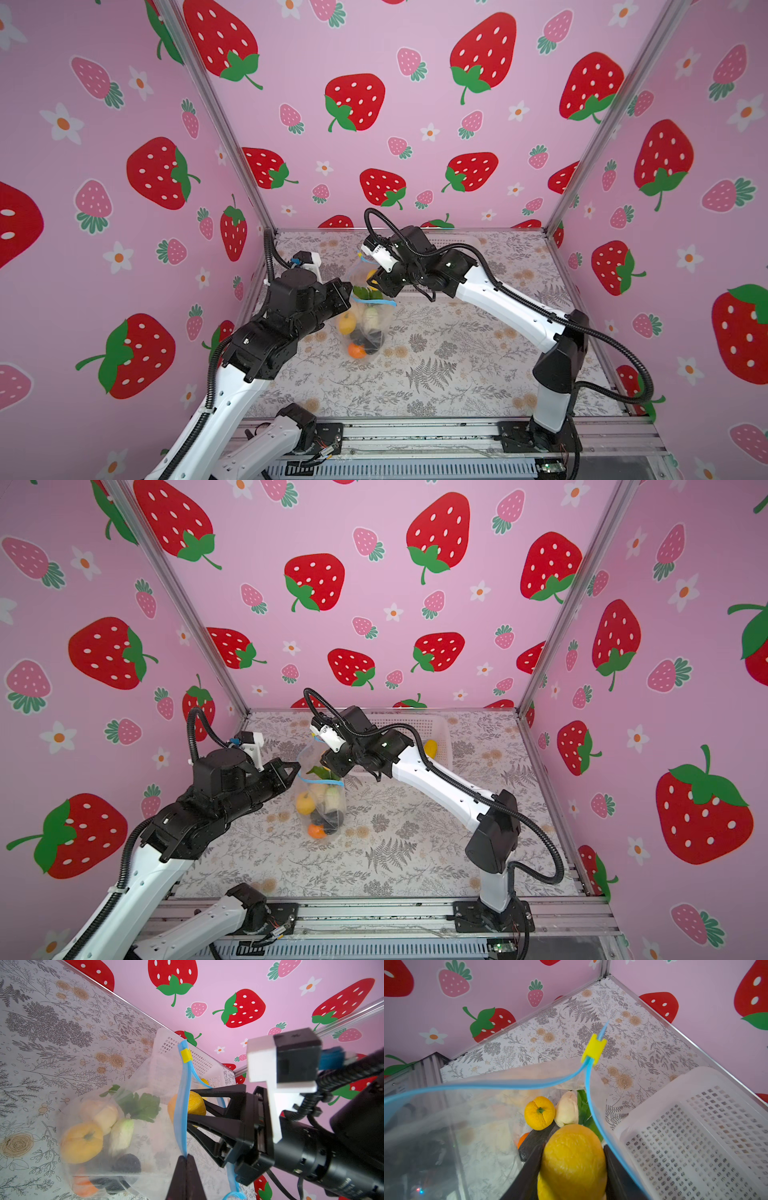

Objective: Place the food in the zip-top bag and seal the zipper

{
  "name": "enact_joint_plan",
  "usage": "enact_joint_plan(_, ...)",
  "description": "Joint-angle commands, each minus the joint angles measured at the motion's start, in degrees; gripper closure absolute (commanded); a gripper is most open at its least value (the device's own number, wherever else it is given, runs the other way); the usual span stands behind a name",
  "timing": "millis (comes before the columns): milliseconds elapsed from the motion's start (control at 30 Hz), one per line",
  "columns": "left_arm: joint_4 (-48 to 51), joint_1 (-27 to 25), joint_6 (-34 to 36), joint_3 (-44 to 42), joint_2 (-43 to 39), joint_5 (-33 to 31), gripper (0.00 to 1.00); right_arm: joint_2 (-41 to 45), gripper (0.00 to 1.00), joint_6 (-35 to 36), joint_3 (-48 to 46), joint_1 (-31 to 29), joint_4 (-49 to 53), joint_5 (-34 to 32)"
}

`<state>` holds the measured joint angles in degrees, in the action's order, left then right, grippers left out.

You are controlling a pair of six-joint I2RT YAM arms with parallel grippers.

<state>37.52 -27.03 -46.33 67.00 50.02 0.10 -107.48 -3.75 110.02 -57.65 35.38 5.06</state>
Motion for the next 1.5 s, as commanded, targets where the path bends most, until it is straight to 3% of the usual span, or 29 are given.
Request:
enact_joint_plan(0, -1.4, 0.2, -0.1, -0.3, -0.3, 0.0, 1.00, -0.9, 0.56, 2.0, 2.8, -0.5, 2.7, -6.4)
enact_joint_plan(467, -1.5, 0.3, 0.0, -0.3, -0.1, 0.0, 1.00, -1.4, 0.53, 2.6, 3.1, -0.8, 3.1, -12.6)
enact_joint_plan(1467, -1.6, 0.2, -0.1, 0.0, 0.4, 0.3, 1.00, -2.1, 0.34, 2.7, 3.5, -1.1, 3.8, -15.8)
